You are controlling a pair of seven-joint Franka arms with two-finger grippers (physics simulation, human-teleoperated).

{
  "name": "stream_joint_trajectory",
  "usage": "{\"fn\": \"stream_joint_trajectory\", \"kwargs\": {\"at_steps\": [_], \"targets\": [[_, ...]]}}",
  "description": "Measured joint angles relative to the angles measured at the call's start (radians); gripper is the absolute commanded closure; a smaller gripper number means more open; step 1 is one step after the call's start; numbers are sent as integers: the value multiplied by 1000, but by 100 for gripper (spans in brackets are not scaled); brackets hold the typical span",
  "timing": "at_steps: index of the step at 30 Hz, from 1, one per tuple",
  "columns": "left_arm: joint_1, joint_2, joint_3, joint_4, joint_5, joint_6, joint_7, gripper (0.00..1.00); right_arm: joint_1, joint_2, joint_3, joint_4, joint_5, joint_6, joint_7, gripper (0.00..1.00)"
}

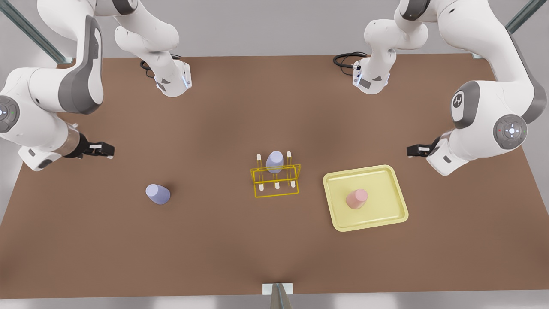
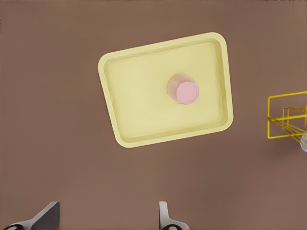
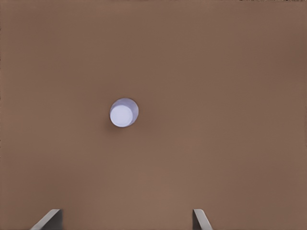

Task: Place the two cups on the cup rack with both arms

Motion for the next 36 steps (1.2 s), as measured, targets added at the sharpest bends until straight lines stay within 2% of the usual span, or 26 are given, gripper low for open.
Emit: {"fn": "stream_joint_trajectory", "kwargs": {"at_steps": [3,8,12,17,22,30,36], "targets": [[-30,54,0,-4,1,19,-6,0,0,29,-2,7,2,16,-2,0],[-97,289,-10,-2,-28,149,-28,0,61,313,5,18,19,195,-1,0],[-117,305,-17,-131,-100,357,-59,0,69,410,5,-40,52,404,1,0],[-130,316,-24,-205,-145,577,-98,0,62,416,3,-191,107,642,2,0],[-128,332,-24,-229,-121,693,-126,0,56,411,2,-216,120,772,0,0],[-137,365,-24,-268,-92,756,-160,0,44,338,-6,-264,113,779,-27,0],[-140,399,-24,-276,-89,770,-176,0,30,295,-8,-390,73,785,-53,0]]}}
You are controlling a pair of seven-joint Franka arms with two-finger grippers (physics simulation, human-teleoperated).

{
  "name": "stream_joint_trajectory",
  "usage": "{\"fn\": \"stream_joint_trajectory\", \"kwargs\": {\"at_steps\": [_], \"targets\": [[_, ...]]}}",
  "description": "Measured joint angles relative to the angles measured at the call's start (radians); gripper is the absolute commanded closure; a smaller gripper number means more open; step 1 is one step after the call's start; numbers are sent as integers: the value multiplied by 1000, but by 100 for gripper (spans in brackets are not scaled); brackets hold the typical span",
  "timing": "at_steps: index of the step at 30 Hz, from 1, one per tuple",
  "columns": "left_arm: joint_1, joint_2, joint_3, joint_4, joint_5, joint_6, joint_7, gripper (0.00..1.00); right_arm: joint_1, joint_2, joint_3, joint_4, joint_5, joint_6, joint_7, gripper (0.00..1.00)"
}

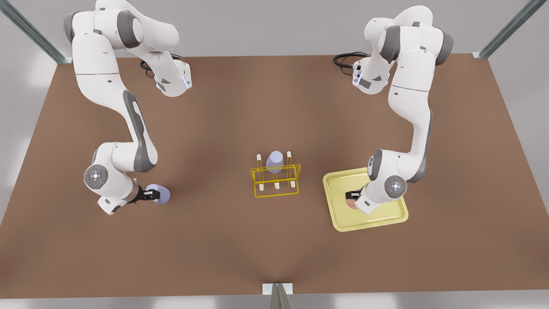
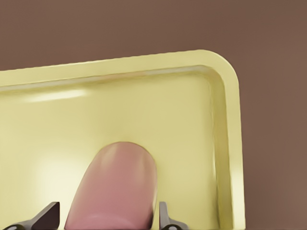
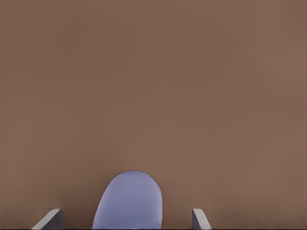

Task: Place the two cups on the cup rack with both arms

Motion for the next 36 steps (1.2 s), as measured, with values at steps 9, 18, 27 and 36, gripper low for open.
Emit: {"fn": "stream_joint_trajectory", "kwargs": {"at_steps": [9,18,27,36], "targets": [[0,14,0,1,4,13,-19,17,5,5,7,-98,1,100,-17,0],[-1,6,0,6,3,13,-31,17,10,27,9,-151,1,188,-27,0],[-5,-9,-53,190,-3,-184,-71,16,10,26,9,-214,1,261,-34,0],[-25,28,-254,442,-20,-296,-256,16,4,28,10,-210,9,288,-55,22]]}}
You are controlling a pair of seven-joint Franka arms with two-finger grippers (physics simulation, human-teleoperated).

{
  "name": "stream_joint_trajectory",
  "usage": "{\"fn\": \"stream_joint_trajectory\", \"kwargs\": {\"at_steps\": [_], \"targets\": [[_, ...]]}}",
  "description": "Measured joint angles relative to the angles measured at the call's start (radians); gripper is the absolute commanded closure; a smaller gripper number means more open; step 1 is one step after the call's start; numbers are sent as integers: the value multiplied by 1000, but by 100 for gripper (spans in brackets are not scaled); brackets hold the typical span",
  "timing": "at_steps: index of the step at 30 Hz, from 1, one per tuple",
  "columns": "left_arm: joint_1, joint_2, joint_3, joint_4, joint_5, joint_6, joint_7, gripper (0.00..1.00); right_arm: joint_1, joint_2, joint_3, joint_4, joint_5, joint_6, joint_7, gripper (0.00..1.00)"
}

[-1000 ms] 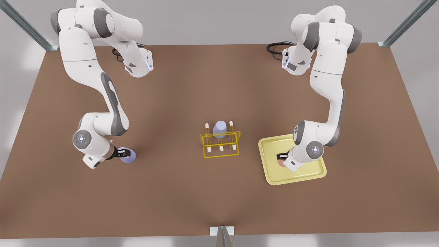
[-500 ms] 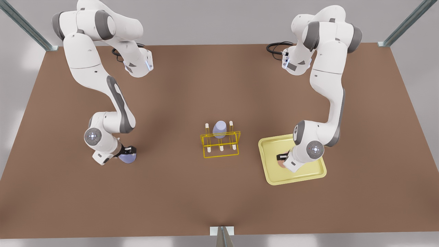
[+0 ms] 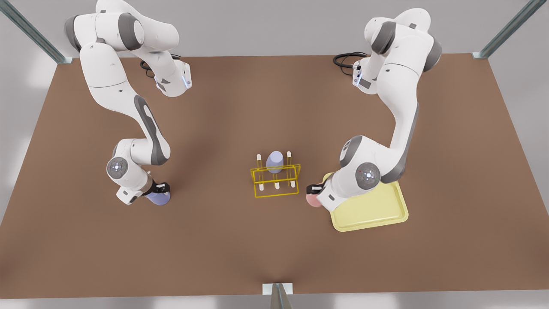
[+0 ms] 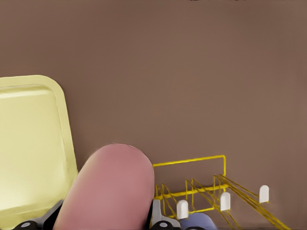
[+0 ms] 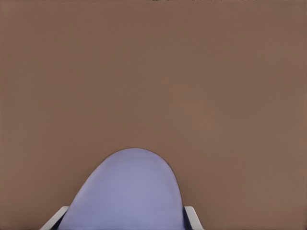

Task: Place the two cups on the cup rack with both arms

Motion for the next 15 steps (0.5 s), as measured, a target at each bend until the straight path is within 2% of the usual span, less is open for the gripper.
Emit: {"fn": "stream_joint_trajectory", "kwargs": {"at_steps": [5,11,12,13,15], "targets": [[-56,36,-30,46,-4,-21,-88,16,-3,-5,3,12,-1,5,-9,22],[-102,99,-30,100,-4,-21,-167,15,-10,-34,79,37,81,4,-18,22],[-106,103,-30,103,-4,-21,-177,11,-9,-41,102,49,115,3,-19,22],[-108,107,-30,104,-4,-19,-187,0,-5,-46,122,66,151,-2,-21,22],[-110,111,-30,105,-4,-16,-206,0,2,-49,150,123,224,-32,-23,22]]}}
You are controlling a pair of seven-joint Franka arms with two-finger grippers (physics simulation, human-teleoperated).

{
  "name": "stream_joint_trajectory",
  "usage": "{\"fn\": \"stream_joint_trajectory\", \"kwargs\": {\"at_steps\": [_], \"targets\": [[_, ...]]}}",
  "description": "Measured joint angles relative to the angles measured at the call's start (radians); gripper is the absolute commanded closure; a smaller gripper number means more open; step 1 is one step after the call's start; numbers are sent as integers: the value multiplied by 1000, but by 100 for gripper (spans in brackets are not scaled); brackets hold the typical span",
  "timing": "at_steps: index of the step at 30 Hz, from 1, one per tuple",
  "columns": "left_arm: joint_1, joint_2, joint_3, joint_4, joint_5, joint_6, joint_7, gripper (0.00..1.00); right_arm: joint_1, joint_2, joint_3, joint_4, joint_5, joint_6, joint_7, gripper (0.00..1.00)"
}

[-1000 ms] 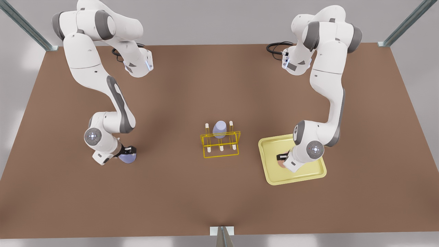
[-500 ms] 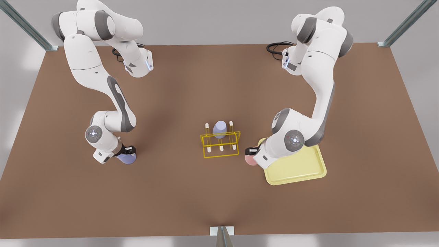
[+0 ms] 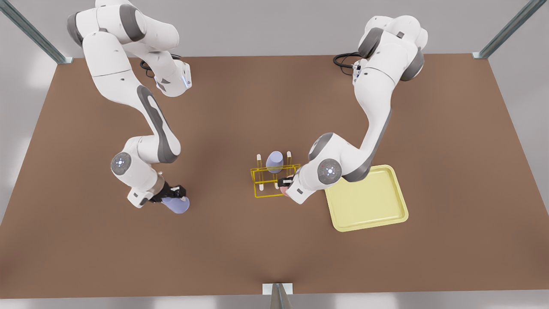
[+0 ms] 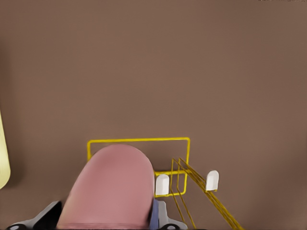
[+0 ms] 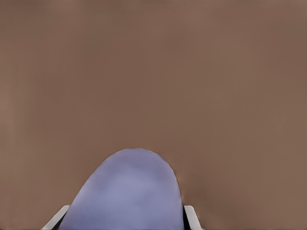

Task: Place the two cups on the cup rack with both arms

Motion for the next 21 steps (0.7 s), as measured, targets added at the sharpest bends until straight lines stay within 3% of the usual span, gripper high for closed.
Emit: {"fn": "stream_joint_trajectory", "kwargs": {"at_steps": [5,8,13,16,21], "targets": [[25,-19,6,7,3,-13,-37,0,28,22,39,104,131,-70,-4,22],[91,-40,29,101,6,-97,-55,0,59,37,42,177,191,-115,-5,22],[314,-224,35,135,56,-325,-27,0,86,85,46,312,258,-197,-6,22],[291,-440,162,-99,138,-420,68,0,120,150,47,403,304,-231,-7,22],[312,-470,200,-168,169,-528,205,0,159,215,48,488,366,-260,-7,22]]}}
